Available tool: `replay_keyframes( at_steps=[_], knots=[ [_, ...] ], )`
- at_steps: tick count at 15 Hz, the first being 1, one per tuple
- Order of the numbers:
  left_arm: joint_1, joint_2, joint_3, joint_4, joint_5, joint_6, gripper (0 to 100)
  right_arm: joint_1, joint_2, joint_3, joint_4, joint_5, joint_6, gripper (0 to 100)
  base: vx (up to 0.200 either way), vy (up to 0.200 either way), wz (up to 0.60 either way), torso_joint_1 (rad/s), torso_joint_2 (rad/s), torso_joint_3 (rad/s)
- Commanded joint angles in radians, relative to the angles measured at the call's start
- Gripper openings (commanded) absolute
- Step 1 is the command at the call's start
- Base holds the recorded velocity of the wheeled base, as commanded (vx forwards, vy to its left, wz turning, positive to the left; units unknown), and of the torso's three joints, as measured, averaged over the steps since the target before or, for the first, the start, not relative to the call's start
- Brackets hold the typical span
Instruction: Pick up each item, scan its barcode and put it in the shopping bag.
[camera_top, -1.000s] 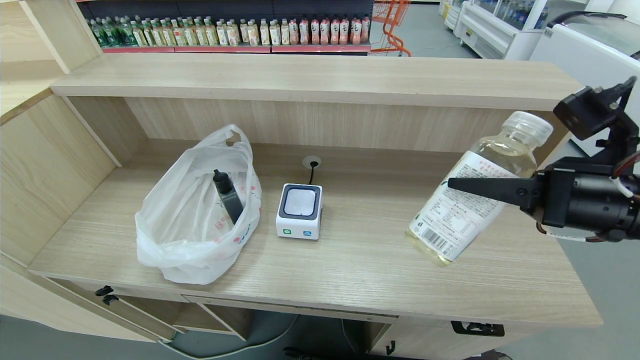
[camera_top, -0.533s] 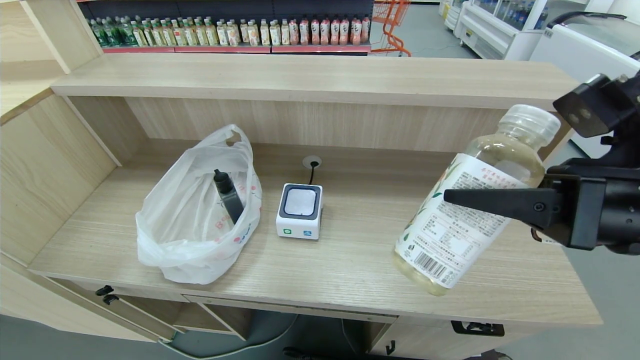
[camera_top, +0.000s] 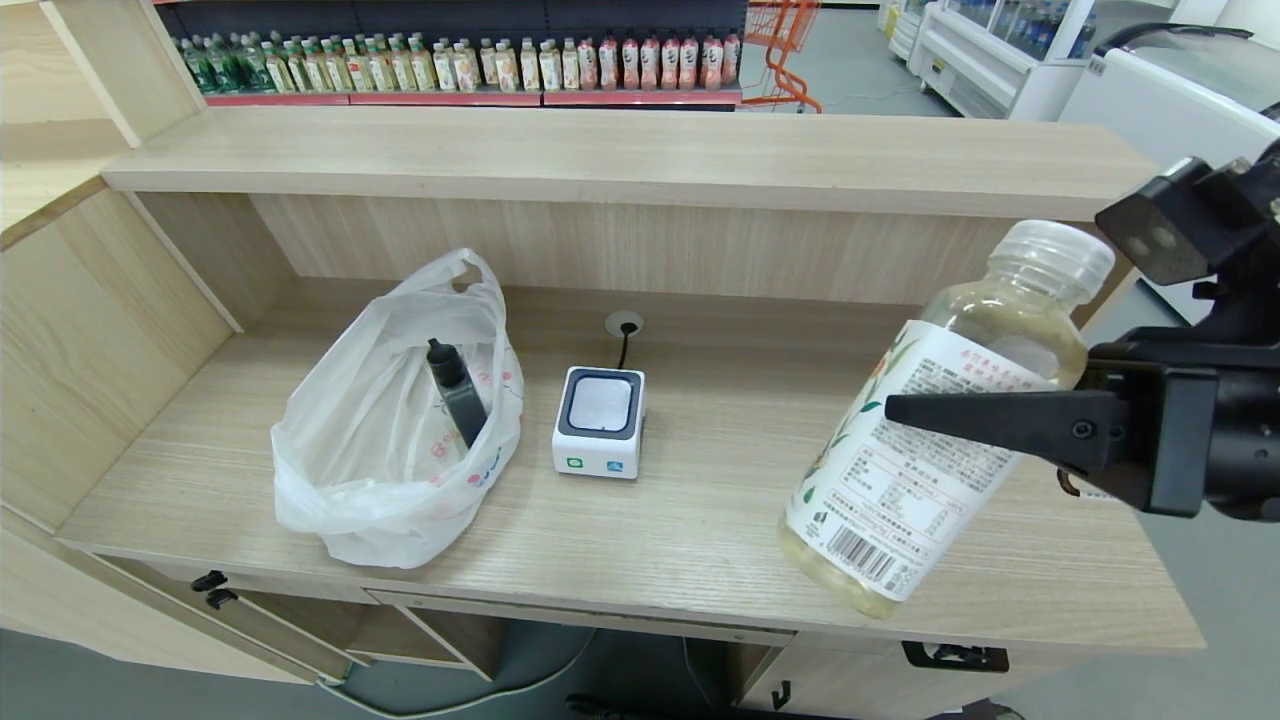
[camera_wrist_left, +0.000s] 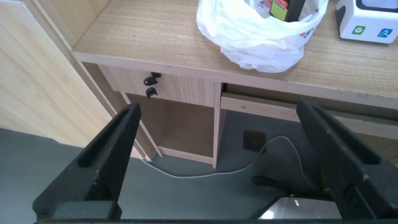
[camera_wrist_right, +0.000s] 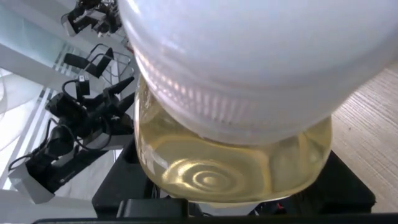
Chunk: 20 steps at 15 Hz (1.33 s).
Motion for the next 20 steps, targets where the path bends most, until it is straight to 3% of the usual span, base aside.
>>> replay_keyframes(
  at_steps=[1, 14, 16, 18, 20],
  knots=[
    [0.0, 0.0, 0.0, 0.0, 0.0, 0.0, 100, 0.009, 0.0, 0.005, -0.002, 0.003, 0.0, 0, 0.0, 0.0, 0.0, 0.0, 0.0, 0.0],
    [0.0, 0.002, 0.0, 0.0, 0.0, 0.0, 100, 0.017, 0.018, 0.003, -0.003, 0.006, -0.011, 0, 0.0, 0.0, 0.0, 0.0, 0.0, 0.0],
    [0.0, 0.0, 0.0, 0.0, 0.001, 0.0, 100, 0.006, 0.023, 0.019, -0.006, -0.009, -0.191, 0, 0.0, 0.0, 0.0, 0.0, 0.0, 0.0],
    [0.0, 0.0, 0.0, 0.0, 0.001, 0.0, 100, -0.092, 0.024, 0.068, -0.008, -0.095, -0.56, 0, 0.0, 0.0, 0.0, 0.0, 0.0, 0.0],
    [0.0, 0.0, 0.0, 0.0, 0.0, 0.0, 100, -0.209, 0.007, 0.095, -0.008, -0.169, -0.815, 0, 0.0, 0.0, 0.0, 0.0, 0.0, 0.0]
  ],
)
